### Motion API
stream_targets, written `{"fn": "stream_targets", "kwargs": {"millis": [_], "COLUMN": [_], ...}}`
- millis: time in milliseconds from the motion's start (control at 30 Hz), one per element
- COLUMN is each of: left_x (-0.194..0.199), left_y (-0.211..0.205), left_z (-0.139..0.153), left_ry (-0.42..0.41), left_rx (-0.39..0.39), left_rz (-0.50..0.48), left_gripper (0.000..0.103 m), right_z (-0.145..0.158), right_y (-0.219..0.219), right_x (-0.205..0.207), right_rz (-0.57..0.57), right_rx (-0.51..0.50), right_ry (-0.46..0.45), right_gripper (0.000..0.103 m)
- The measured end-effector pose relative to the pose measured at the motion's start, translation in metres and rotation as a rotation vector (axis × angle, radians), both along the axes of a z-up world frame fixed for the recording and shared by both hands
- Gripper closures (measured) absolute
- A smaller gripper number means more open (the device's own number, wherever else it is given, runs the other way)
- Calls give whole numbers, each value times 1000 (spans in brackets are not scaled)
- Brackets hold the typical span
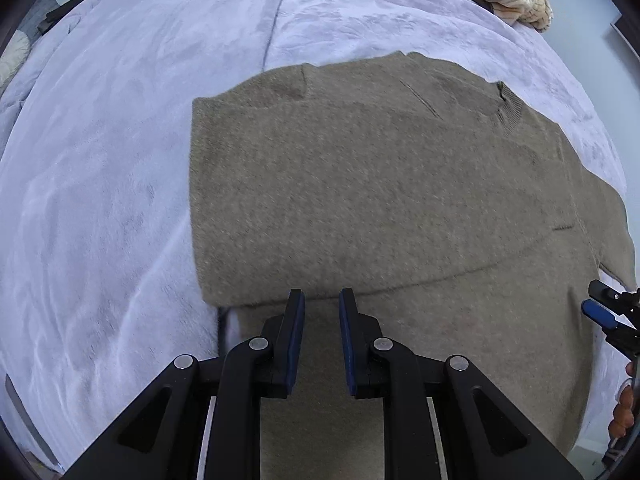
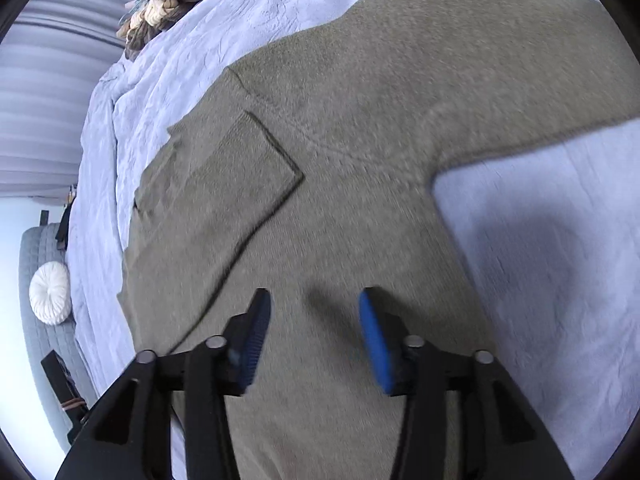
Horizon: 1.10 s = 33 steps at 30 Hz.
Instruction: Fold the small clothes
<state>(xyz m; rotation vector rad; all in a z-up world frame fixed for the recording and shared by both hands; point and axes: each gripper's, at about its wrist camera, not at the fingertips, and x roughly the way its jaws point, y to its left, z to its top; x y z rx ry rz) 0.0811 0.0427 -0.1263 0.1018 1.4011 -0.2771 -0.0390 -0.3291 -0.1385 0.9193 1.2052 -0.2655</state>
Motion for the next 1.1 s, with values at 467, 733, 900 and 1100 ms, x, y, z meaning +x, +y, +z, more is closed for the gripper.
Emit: {"fn": "stream_targets", "kwargs": {"millis": [467,733,900,1100], "left_x": [-50,-54,-50,-52], "left_y": [-52,-101,-128,-146], "left_z": [11,7,-1,-10], "left_ry": [15,31,73,119], "left_rx": [65,80,89,86], "left_rz": [-107,-165,-192,-202], "left_gripper": [1,0,1,1], "right_z": [-2,0,8,13], "right_y": [-4,-33,-75,-144], "right_x": [-51,-71,-86,-108], "right_rz": [-9,-58,-140,-309], "right_rx": [97,116,102,95], "right_ry": [34,-1,-39,-78], "right_gripper": [33,25,25,24]}}
